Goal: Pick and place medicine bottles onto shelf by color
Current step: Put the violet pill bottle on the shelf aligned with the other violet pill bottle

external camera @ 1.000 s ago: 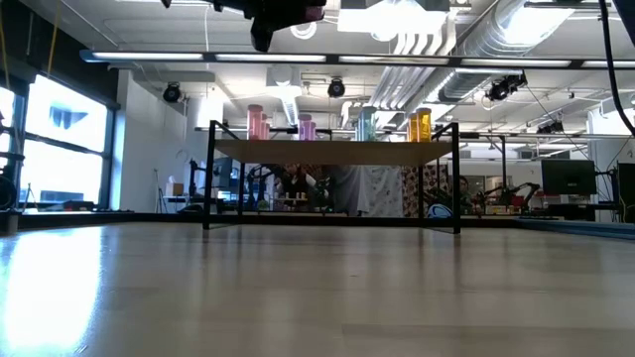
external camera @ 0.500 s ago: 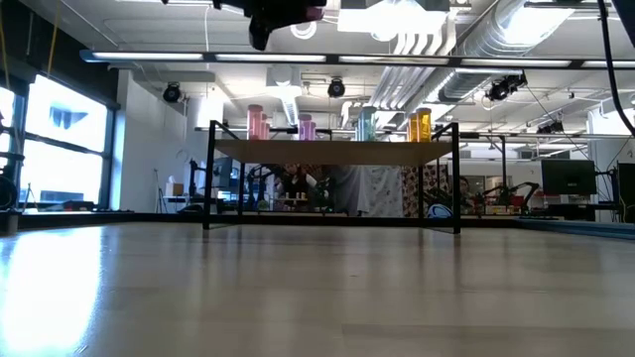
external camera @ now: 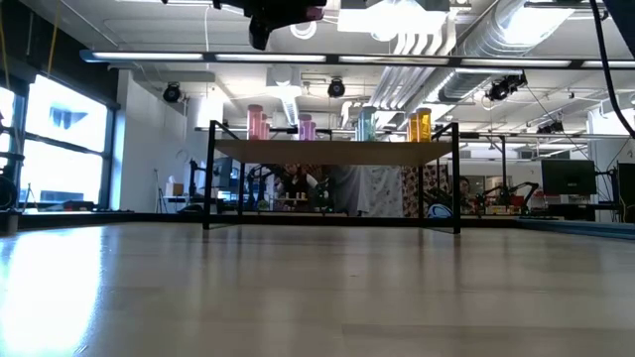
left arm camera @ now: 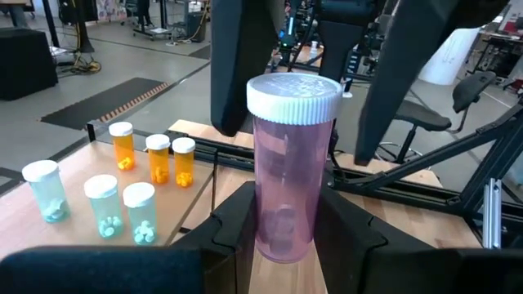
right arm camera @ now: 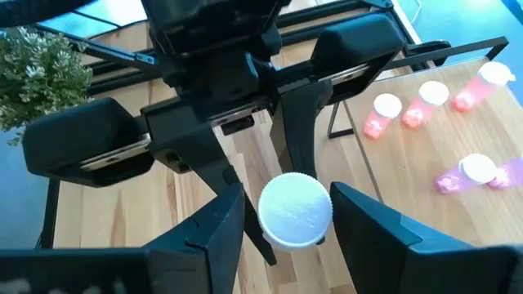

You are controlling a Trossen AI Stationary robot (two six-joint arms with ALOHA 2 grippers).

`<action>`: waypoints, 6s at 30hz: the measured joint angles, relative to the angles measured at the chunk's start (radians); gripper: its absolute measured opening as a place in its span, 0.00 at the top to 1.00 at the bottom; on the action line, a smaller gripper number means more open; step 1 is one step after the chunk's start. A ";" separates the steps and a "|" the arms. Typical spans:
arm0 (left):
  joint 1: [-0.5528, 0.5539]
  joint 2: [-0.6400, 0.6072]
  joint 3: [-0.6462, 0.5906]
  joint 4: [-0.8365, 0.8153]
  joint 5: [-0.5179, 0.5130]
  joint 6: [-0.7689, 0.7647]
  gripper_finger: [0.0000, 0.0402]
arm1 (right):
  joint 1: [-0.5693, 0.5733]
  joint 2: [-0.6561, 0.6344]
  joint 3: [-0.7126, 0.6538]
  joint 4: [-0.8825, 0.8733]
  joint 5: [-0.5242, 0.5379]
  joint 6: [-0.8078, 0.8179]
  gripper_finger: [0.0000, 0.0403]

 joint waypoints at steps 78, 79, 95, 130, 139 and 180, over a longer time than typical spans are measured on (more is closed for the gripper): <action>0.115 -0.286 0.000 -0.257 -0.078 0.053 0.35 | -0.138 -0.075 -0.443 0.290 -0.082 0.095 0.74; 0.115 -0.285 0.000 -0.259 -0.078 0.053 0.35 | -0.127 -0.075 -0.450 0.296 -0.073 0.098 0.74; 0.115 -0.285 0.000 -0.256 -0.078 0.059 0.35 | -0.035 -0.418 -0.893 0.679 0.060 0.201 0.74; 0.115 -0.284 0.000 -0.261 -0.097 0.087 0.35 | -0.166 -0.097 -0.712 0.691 0.122 -0.163 0.74; 0.115 -0.284 0.000 -0.263 -0.098 0.087 0.35 | -0.180 -0.068 -0.711 0.692 0.109 -0.170 0.74; 0.115 -0.284 0.000 -0.263 -0.099 0.087 0.35 | -0.193 -0.052 -0.712 0.695 0.143 -0.196 0.64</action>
